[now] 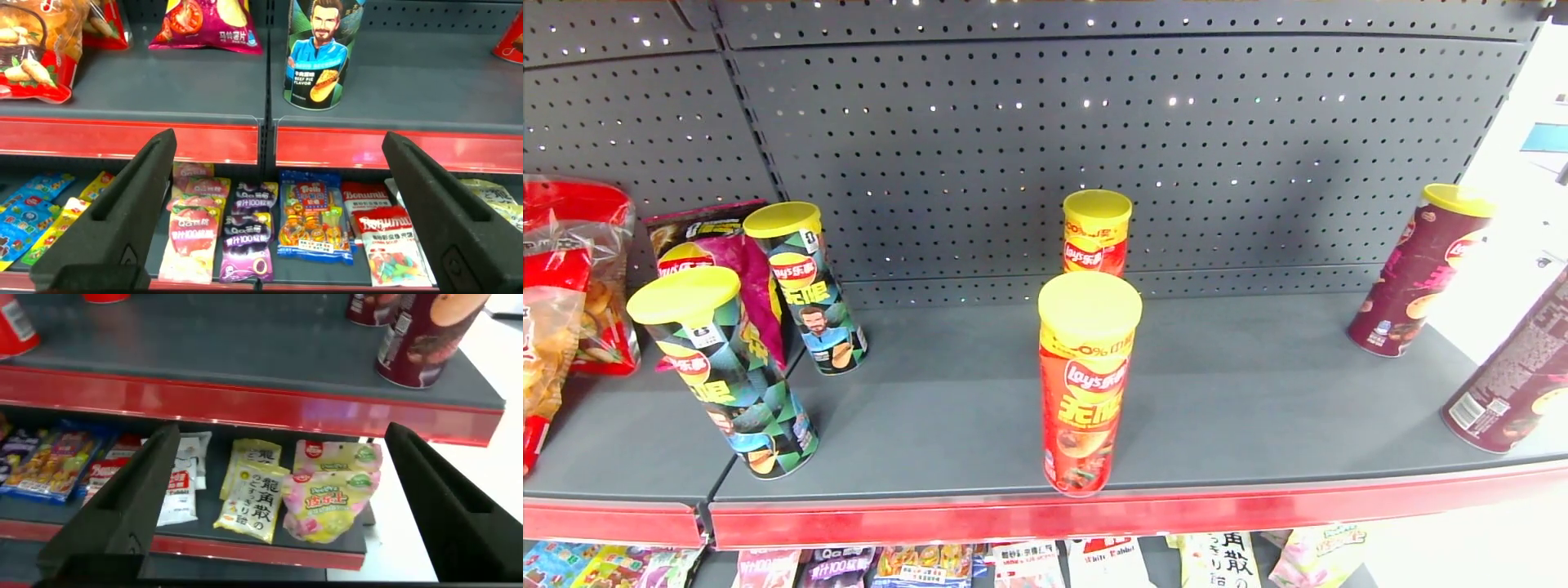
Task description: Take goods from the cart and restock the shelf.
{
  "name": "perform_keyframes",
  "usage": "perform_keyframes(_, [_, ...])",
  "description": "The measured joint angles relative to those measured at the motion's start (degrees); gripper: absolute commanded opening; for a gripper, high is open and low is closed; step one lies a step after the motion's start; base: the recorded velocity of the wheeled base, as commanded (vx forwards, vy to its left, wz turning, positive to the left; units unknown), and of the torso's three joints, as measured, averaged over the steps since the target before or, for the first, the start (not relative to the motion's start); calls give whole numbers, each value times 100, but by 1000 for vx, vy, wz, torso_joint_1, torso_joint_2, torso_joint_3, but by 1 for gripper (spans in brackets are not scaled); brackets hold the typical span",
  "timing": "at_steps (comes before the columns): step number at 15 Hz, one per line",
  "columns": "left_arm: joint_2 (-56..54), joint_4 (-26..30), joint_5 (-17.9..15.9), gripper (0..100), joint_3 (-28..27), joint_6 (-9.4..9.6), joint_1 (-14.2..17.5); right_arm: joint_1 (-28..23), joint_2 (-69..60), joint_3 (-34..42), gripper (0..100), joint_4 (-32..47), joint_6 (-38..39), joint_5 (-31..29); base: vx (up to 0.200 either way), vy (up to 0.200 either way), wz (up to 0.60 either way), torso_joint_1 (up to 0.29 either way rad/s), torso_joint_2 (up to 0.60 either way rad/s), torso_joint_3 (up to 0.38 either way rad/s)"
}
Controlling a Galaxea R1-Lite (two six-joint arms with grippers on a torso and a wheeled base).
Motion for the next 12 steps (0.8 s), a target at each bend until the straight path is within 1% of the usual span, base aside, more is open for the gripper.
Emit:
perform_keyframes(1, [0, 0, -2, 100, 2, -1, 0, 130, -66, 1, 100, 27, 20, -24, 0, 0, 0, 0, 0, 0])
perform_keyframes(2, [0, 0, -6, 100, 2, 0, 0, 134, -171, 4, 100, 107, 176, -123, 0, 0, 0, 0, 0, 0])
perform_keyframes(4, [0, 0, -6, 100, 2, 2, 0, 87, -354, 4, 100, 185, 552, -847, 0, 0, 0, 0, 0, 0])
perform_keyframes(12, [0, 0, -6, 100, 2, 0, 5, 54, -483, 1, 100, 199, 555, -894, 0, 0, 0, 0, 0, 0])
